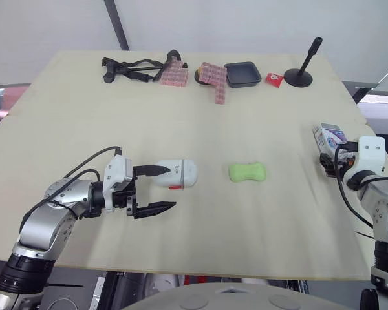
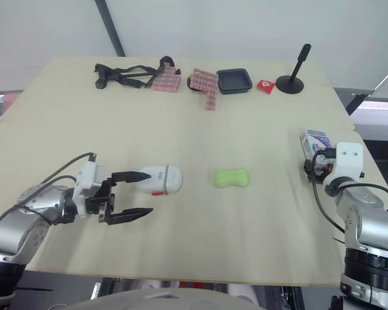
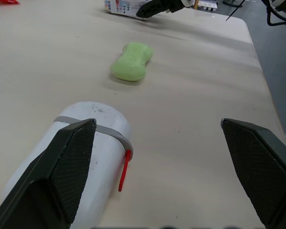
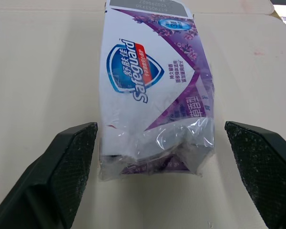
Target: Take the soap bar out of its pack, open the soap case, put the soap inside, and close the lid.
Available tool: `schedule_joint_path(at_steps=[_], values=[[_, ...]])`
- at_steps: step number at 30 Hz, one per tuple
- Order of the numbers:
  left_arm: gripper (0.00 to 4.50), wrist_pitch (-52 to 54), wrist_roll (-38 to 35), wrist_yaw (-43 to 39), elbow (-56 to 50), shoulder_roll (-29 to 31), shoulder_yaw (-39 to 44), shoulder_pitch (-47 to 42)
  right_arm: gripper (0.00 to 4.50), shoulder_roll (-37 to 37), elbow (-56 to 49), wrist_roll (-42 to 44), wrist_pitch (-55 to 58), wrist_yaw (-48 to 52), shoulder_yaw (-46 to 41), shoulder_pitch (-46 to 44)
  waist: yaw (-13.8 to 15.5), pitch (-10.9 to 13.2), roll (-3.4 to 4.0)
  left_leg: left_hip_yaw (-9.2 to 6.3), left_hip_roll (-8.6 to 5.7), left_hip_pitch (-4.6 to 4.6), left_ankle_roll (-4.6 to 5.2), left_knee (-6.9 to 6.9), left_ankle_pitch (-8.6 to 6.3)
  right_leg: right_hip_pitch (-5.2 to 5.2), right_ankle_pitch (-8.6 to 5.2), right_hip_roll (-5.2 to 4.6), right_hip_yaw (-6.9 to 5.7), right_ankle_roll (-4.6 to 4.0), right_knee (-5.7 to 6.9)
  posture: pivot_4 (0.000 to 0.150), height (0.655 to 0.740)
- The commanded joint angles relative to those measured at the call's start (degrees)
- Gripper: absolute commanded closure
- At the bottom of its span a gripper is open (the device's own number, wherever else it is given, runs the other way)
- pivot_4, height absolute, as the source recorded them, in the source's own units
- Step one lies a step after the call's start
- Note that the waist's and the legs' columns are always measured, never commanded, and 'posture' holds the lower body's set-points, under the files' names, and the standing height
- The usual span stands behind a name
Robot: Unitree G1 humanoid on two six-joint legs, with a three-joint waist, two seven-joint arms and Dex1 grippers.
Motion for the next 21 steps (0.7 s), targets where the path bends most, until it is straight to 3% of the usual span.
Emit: schedule_joint_path(at_steps=[1, 8, 12, 16, 21], values=[[0.0, -1.0, 0.1, -0.1, -0.7, 0.3, 0.5, -0.2, 0.03, -3.9, -2.5, -1.4, -3.8, 2.7, 0.3, 0.6, 0.0, 0.0, 0.0, 0.0, 0.0, 0.0, 0.0, 0.0, 0.0, 0.0, 0.0, 0.0, 0.0, 0.0, -0.01, 0.15, 0.74], [0.0, -1.3, 0.2, -0.2, -0.3, 0.4, 0.5, -0.5, 0.03, -9.6, -3.0, 1.6, -17.9, 14.8, 0.2, -2.8, -0.3, 0.0, 0.02, 0.01, 0.0, 0.0, 0.01, 0.03, 0.0, -0.01, 0.0, -0.02, 0.04, 0.0, 0.02, 0.15, 0.74], [0.0, -1.9, 0.8, -0.5, 0.8, 0.4, 0.1, -1.4, 0.03, -9.6, -4.2, 11.2, -23.1, 30.6, 2.5, -4.2, -0.3, 0.0, 0.01, 0.0, 0.02, 0.01, 0.04, 0.03, 0.02, 0.0, 0.0, 0.0, 0.04, 0.0, 0.13, 0.15, 0.74], [0.0, -2.6, 1.6, -0.8, 1.8, 0.4, -0.2, -2.3, 0.03, -10.0, -6.4, 15.5, -28.0, 44.2, 6.7, 0.3, 0.2, 0.0, 0.0, -0.03, 0.02, -0.09, 0.09, 0.08, 0.02, 0.01, 0.0, -0.02, 0.01, -0.01, 0.14, 0.15, 0.74], [0.0, -3.2, 2.3, -1.3, 2.8, 0.4, -0.3, -2.9, 0.03, -12.0, -3.5, 14.0, -39.1, 60.8, 13.1, 5.8, 0.0, 0.0, -0.01, -0.03, 0.01, -0.16, 0.18, 0.21, -0.03, -0.03, 0.0, -0.11, -0.02, -0.01, 0.19, 0.15, 0.74]])
